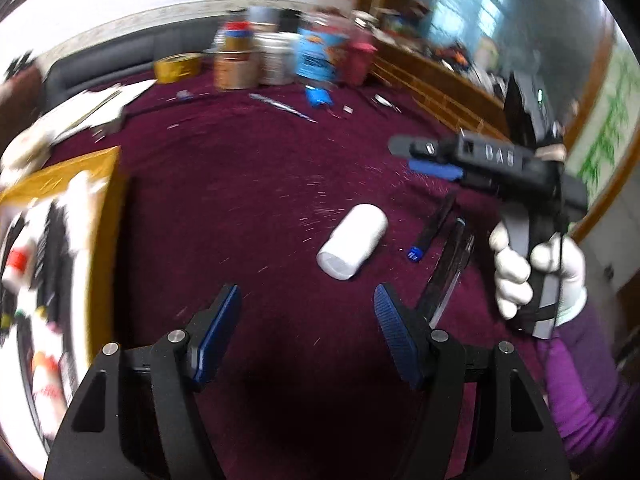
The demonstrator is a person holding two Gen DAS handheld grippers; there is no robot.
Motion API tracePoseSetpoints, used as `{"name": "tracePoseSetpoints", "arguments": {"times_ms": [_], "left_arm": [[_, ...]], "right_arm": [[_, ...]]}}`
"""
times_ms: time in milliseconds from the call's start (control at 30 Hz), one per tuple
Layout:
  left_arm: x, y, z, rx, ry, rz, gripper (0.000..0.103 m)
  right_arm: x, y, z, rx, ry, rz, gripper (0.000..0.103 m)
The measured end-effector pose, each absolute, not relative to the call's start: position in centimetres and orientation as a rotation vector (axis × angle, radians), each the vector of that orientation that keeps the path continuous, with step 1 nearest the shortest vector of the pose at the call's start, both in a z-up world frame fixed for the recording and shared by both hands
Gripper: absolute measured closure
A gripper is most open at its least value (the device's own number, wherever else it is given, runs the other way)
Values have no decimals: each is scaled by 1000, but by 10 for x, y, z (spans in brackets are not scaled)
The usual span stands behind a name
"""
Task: Organize rigid objects
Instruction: 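Grasp white pill bottle with left tool while right tool grasps blue-capped marker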
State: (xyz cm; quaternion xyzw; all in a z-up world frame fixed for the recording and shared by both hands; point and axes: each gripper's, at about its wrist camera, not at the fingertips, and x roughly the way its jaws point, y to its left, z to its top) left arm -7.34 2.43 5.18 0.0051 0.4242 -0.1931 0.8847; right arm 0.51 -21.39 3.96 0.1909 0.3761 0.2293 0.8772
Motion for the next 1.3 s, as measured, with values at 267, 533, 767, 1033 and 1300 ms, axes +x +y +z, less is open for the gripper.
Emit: {"name": "tracePoseSetpoints", "arguments": {"times_ms": [267,533,767,1033,1300], "left_arm": [[-35,-37,37,177,901,-434,36],[-19,-51,16,209,917,-452,73],[-37,-7,39,11,895,-473,72],[-76,66,76,-213,803,-479,72],[-97,129,79,-343,746,-443,72]], "right_arm": [[5,-244,46,447,703,333,46],[11,-267,44,551,712,259,46],[16,-268,38,529,737,213,46],[2,-284,30,662,774,209,46],[-13,-257,40,424,964,87,46]]}}
